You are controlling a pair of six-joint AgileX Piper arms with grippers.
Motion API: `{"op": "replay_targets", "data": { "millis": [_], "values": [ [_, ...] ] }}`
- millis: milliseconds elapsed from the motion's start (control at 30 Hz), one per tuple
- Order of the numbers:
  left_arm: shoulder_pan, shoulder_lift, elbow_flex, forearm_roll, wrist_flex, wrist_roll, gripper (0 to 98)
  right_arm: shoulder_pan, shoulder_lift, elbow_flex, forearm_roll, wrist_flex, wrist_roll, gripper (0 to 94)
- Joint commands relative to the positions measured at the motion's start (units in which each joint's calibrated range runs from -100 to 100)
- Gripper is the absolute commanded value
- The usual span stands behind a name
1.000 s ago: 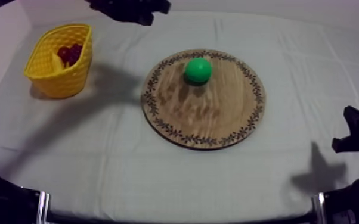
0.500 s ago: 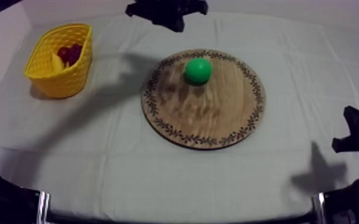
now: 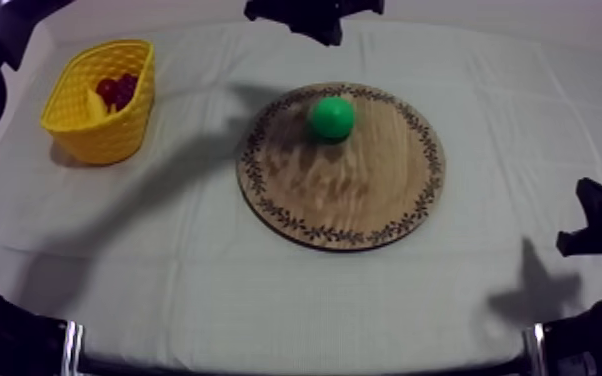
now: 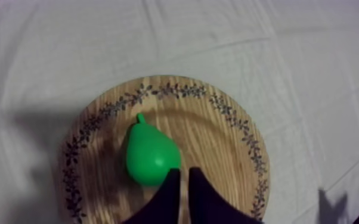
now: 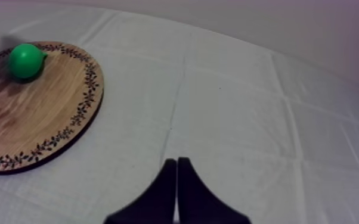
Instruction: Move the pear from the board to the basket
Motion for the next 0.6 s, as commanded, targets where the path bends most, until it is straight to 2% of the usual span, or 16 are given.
{"op": "replay_targets", "data": {
  "millis": [0, 100, 167, 267, 567],
  "values": [
    [0.01, 0.11, -0.03, 0.09, 0.98, -0.10, 28.2, 0.01, 0.04, 0.00, 0.00, 0.00, 0.01, 0.3],
    [0.01, 0.28, 0.47, 0.08, 3.38, 1.09, 54.8, 0.01, 0.04, 0.00, 0.00, 0.00, 0.01, 0.3],
    [-0.02, 0.28, 1.01, 0.21, 4.28, 1.87, 64.0, 0.01, 0.04, 0.00, 0.00, 0.00, 0.01, 0.3],
    [0.00, 0.37, 1.58, 0.55, 4.85, 2.76, 69.9, 0.01, 0.04, 0.00, 0.00, 0.00, 0.01, 0.3],
    [-0.33, 1.07, 2.70, 2.24, 5.13, 3.22, 76.0, 0.01, 0.04, 0.00, 0.00, 0.00, 0.01, 0.3]
  ]
}}
